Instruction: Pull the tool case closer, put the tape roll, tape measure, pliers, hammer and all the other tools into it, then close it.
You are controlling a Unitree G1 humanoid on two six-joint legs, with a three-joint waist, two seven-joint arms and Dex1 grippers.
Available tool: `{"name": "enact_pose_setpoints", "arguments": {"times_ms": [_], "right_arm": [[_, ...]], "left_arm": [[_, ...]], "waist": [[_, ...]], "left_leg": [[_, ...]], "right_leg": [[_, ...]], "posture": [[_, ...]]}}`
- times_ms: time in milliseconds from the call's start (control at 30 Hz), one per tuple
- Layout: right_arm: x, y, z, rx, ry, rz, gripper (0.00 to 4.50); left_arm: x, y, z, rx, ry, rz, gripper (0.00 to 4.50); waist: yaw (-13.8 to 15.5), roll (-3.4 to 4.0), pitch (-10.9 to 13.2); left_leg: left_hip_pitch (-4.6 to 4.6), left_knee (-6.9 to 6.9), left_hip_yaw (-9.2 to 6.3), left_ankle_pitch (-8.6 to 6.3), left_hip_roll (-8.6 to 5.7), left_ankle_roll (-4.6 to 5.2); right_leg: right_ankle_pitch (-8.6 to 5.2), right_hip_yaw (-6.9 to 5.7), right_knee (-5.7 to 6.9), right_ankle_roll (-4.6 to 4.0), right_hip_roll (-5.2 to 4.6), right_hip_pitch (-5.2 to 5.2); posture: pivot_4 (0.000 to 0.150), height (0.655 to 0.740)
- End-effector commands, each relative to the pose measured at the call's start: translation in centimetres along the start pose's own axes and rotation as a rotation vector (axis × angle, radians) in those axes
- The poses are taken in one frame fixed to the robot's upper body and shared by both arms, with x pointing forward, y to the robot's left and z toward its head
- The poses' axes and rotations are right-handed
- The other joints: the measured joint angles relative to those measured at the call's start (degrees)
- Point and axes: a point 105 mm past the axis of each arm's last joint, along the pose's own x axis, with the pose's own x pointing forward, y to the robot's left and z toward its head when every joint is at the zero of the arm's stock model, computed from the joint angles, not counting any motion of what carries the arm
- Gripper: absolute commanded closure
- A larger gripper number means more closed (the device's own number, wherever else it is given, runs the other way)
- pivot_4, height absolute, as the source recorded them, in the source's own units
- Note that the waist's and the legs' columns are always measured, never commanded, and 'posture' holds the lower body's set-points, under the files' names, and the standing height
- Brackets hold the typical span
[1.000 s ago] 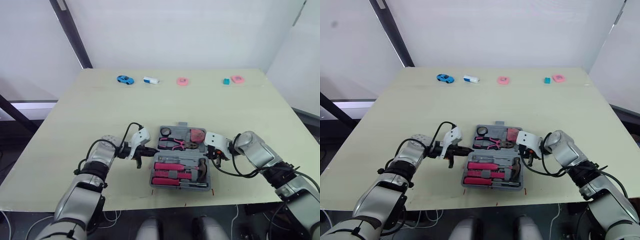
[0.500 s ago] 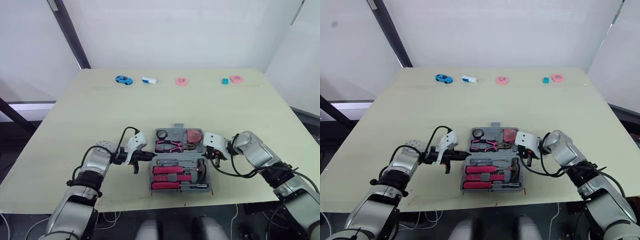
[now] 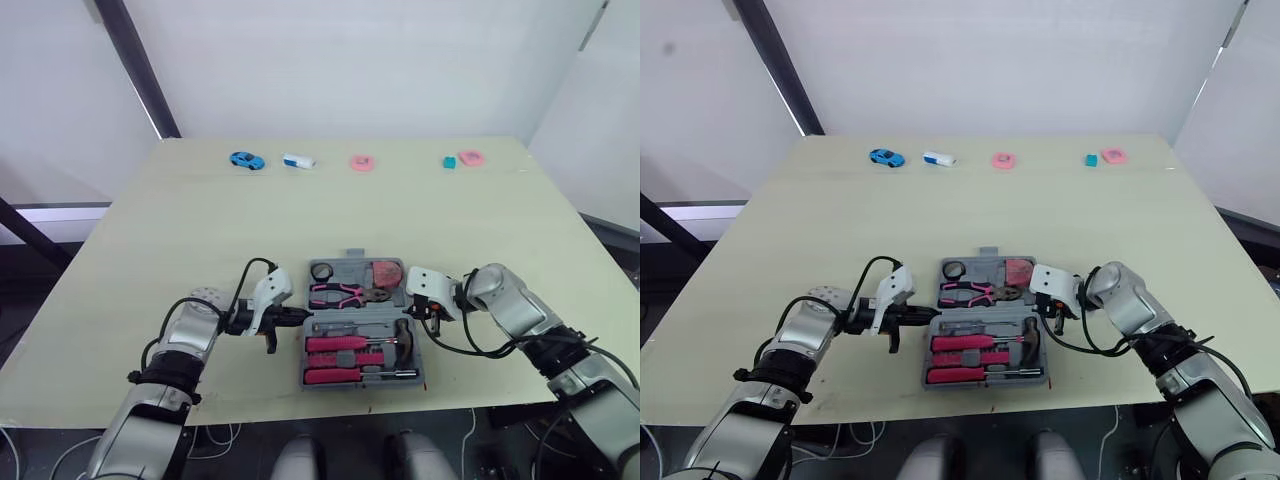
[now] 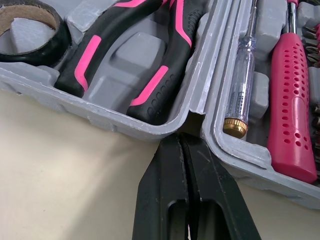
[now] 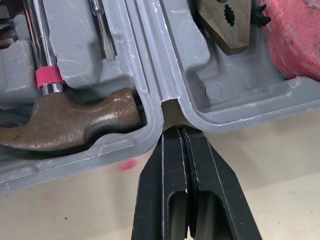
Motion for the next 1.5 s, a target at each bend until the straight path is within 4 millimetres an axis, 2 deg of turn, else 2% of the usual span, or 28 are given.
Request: {"name": "enact_pose_setpoints", "arguments": {"times_ms": [33,600,1200,1500], "right_arm": [[-0.4,0.3,1.4,-0.039,-0.053,0.011,4.49],[-0.4,1.5,1.1,-0.023,-0.057,0.035,4.49],[-0.9,3.0,0.3,0.003,-0.049,0.057,4.49],[-1.0,3.6,0.3,0.014,-0.052,0.066,4.49]], "left_arm": [[1.1,-1.0,0.4,0.018,-0.019,-0.055,4.42],[1.0,-2.0,-0.2,0.014,-0.011,-0.082,4.42],[1.0,-3.9,-0.5,-0.006,-0.011,-0.103,4.42],[0.8,-4.0,-0.9,-0.017,-0.004,-0.091,4.42]], "waist": [[0.05,0.00,0.00],[0.29,0.01,-0.01],[1.01,0.01,-0.01],[1.03,0.02,-0.01]], "left_leg": [[0.00,0.00,0.00,0.00,0.00,0.00],[0.02,0.00,0.00,0.00,0.00,0.00],[0.04,0.01,-0.01,0.00,0.00,0.00],[0.05,0.10,-0.02,0.00,0.00,0.00]], "right_leg": [[0.00,0.00,0.00,0.00,0.00,0.00],[0.00,0.00,0.00,0.00,0.00,0.01],[0.00,0.00,-0.01,0.00,0.01,0.04],[0.00,-0.01,0.03,0.00,0.01,0.06]], "posture": [[0.150,0.7400],[0.150,0.7400],[0.150,0.7400],[0.150,0.7400]]}}
